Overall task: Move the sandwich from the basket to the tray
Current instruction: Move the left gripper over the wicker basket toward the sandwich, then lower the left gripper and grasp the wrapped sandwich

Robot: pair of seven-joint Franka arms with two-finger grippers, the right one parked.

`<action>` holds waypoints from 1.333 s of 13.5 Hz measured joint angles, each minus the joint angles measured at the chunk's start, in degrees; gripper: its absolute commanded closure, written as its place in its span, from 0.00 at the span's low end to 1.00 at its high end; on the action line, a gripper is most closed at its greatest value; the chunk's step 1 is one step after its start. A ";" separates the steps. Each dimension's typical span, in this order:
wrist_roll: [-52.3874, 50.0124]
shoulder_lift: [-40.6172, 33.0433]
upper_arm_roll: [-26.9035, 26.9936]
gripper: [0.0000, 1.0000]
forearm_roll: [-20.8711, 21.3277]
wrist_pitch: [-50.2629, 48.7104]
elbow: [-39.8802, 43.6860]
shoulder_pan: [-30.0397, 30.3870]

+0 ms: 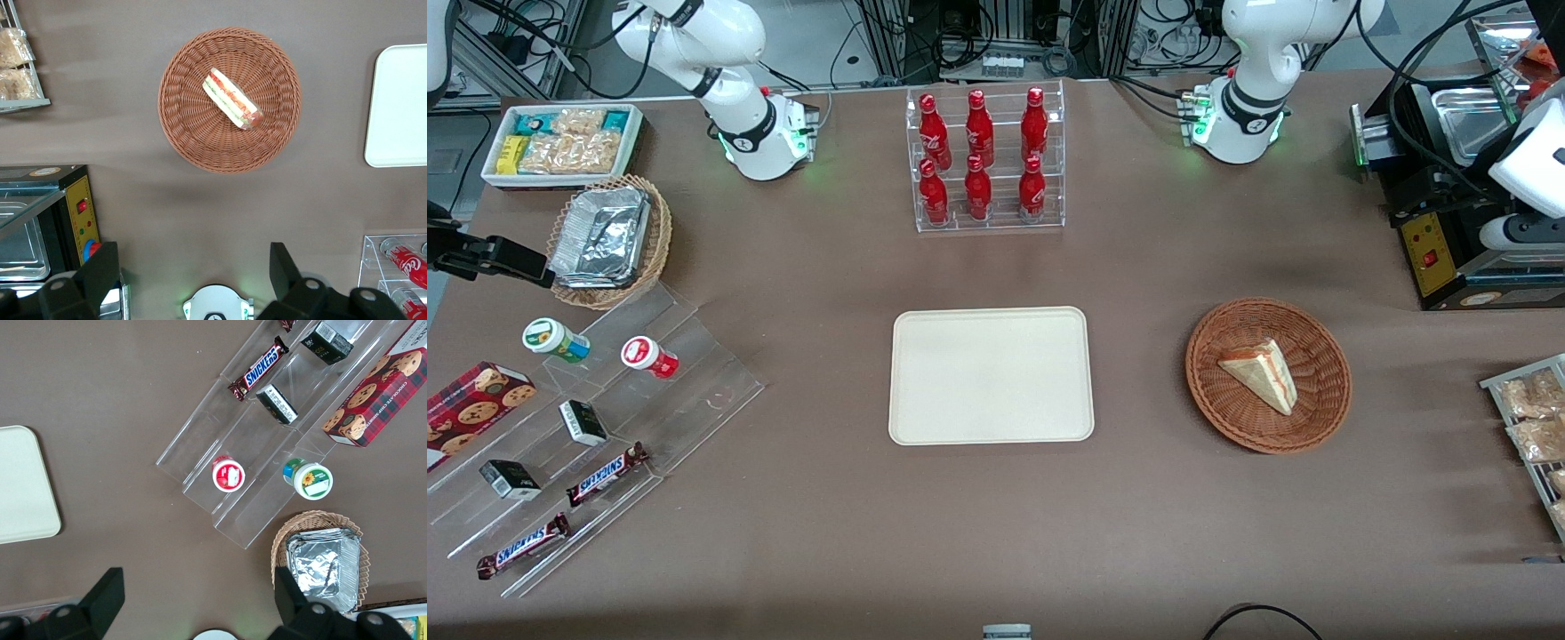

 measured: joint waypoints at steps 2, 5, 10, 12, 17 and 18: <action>-0.01 0.00 -0.01 0.00 0.01 -0.58 0.03 0.00; -0.19 0.44 -0.04 0.00 0.60 -0.71 -0.08 -0.74; -6.34 3.96 0.05 0.00 1.12 7.39 -6.62 -1.13; -11.64 4.68 0.07 0.00 1.13 15.94 -13.05 -1.15; -32.77 6.81 -0.08 0.00 1.09 37.08 -26.24 -2.76; -36.37 7.29 -0.13 0.00 0.91 41.72 -28.82 -3.43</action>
